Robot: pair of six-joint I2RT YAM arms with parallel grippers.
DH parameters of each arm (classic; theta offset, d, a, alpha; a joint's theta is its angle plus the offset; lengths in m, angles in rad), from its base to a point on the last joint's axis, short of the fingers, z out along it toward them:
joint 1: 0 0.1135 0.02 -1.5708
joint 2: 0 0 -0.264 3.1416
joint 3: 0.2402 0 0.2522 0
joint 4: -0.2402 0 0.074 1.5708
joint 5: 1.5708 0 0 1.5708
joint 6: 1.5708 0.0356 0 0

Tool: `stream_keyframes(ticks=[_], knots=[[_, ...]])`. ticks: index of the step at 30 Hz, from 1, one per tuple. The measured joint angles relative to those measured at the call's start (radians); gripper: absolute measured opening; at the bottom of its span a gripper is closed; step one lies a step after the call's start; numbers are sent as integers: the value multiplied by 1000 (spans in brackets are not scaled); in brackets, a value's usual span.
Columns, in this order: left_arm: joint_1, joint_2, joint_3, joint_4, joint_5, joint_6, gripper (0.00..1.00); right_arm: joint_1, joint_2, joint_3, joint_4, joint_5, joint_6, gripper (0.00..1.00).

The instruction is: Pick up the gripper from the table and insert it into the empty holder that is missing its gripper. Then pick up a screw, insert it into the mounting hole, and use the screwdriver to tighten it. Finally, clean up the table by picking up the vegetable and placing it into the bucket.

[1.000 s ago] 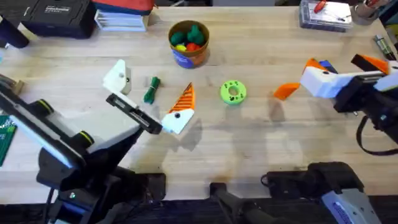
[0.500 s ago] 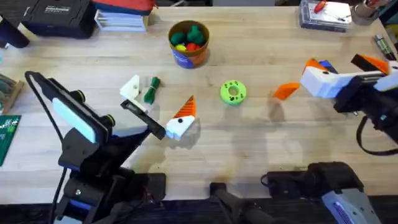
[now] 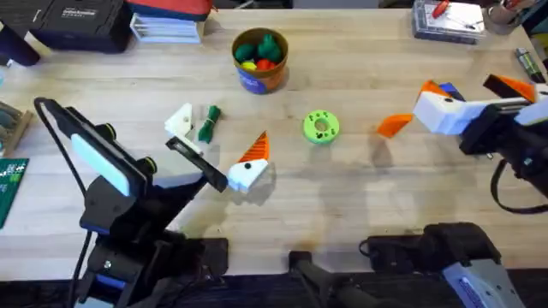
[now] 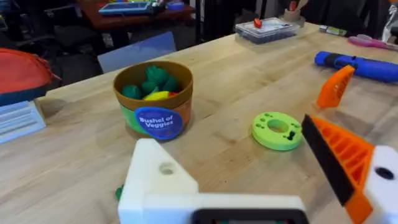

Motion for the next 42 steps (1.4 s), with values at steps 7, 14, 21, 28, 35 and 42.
stream_keyframes(ticks=[7, 14, 21, 28, 35, 42], knots=[[0, 0, 0, 0, 0, 0, 986, 0, 0, 0, 0, 0, 0, 994], [0, 0, 0, 1, 1, 0, 985, 0, 0, 0, 0, 0, 0, 994], [0, 0, 0, 2, 135, 0, 986, 0, 0, 0, 0, 0, 0, 994], [0, 0, 0, -6, 384, 0, 986, 0, 0, 0, 0, 0, 0, 994], [0, 0, 0, -11, 469, 0, 985, 0, 0, 0, -50, -4, 1, 994], [0, 0, 0, -14, 487, 0, 986, 0, 40, 33, -112, -44, -16, 994]])
